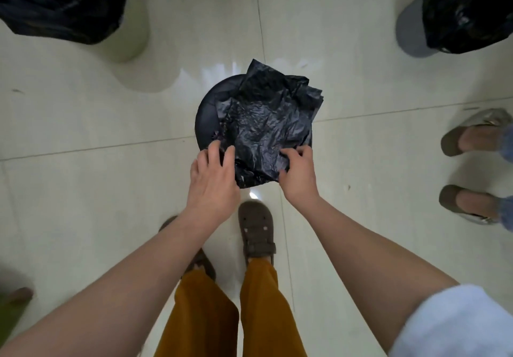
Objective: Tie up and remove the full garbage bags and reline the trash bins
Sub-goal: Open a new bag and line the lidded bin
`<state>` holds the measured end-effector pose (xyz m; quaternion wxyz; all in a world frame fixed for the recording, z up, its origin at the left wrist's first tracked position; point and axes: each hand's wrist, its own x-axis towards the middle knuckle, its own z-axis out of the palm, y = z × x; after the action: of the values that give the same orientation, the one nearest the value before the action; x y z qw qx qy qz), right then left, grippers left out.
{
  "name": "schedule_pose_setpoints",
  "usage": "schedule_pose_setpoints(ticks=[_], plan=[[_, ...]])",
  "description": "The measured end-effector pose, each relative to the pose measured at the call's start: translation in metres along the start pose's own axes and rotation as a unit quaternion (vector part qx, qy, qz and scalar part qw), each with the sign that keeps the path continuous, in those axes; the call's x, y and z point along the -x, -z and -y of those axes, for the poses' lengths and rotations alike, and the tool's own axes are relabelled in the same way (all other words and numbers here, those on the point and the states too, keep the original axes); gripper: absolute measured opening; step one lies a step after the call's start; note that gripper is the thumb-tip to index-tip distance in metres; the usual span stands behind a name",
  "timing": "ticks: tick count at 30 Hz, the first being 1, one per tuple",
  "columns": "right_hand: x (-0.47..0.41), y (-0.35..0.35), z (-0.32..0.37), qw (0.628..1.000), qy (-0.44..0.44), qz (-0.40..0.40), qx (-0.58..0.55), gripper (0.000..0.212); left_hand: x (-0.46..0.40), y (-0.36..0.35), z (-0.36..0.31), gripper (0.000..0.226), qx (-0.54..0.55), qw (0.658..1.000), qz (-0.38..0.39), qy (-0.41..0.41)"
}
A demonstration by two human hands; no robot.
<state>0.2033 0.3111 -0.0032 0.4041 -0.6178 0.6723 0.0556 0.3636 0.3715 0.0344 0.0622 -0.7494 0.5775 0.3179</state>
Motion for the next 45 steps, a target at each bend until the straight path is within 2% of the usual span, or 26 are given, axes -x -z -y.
schedule_pose_setpoints(ticks=[2, 5, 12, 14, 17, 20, 24, 29, 32, 35, 39, 42, 45], plan=[[0.0, 0.005, 0.0, 1.0, 0.003, -0.019, -0.005, 0.036, 0.008, -0.002, -0.002, 0.067, 0.001, 1.0, 0.01, -0.003], [0.007, 0.019, 0.007, 0.999, 0.031, -0.03, 0.025, 0.038, 0.018, 0.01, -0.002, 0.066, 0.012, 1.0, 0.009, -0.001], [0.029, 0.06, 0.043, 0.995, 0.091, 0.019, -0.025, 0.038, 0.02, 0.059, -0.013, 0.065, 0.073, 0.997, -0.025, 0.013], [0.03, 0.066, 0.059, 0.992, 0.102, 0.034, -0.071, 0.034, 0.015, 0.064, -0.013, 0.072, 0.114, 0.993, -0.024, -0.003], [0.041, 0.072, 0.082, 0.977, 0.107, 0.081, -0.163, 0.029, 0.014, 0.068, -0.009, 0.08, 0.245, 0.969, 0.015, 0.004], [0.057, 0.081, 0.102, 0.955, 0.097, 0.138, -0.243, 0.029, 0.023, 0.071, -0.009, 0.068, 0.371, 0.928, -0.012, 0.024], [0.078, 0.091, 0.125, 0.93, 0.106, 0.194, -0.293, 0.03, 0.039, 0.087, -0.008, 0.021, 0.503, 0.856, -0.087, 0.083], [0.1, 0.096, 0.15, 0.931, 0.12, 0.218, -0.268, 0.028, 0.073, 0.108, 0.01, 0.019, 0.6, 0.769, -0.132, 0.179], [0.112, 0.096, 0.163, 0.935, 0.127, 0.217, -0.248, 0.022, 0.101, 0.114, 0.031, 0.013, 0.656, 0.691, -0.165, 0.255], [0.129, 0.088, 0.176, 0.938, 0.141, 0.251, -0.191, 0.027, 0.135, 0.113, 0.054, 0.009, 0.695, 0.621, -0.193, 0.307], [0.156, 0.064, 0.192, 0.947, 0.187, 0.26, -0.004, 0.037, 0.185, 0.106, 0.083, 0.008, 0.728, 0.552, -0.23, 0.336], [0.177, 0.045, 0.202, 0.933, 0.238, 0.25, 0.102, 0.023, 0.223, 0.098, 0.101, 0.008, 0.747, 0.501, -0.254, 0.355], [0.202, 0.023, 0.213, 0.923, 0.252, 0.268, 0.116, 0.011, 0.259, 0.088, 0.119, 0.011, 0.76, 0.461, -0.279, 0.364]])
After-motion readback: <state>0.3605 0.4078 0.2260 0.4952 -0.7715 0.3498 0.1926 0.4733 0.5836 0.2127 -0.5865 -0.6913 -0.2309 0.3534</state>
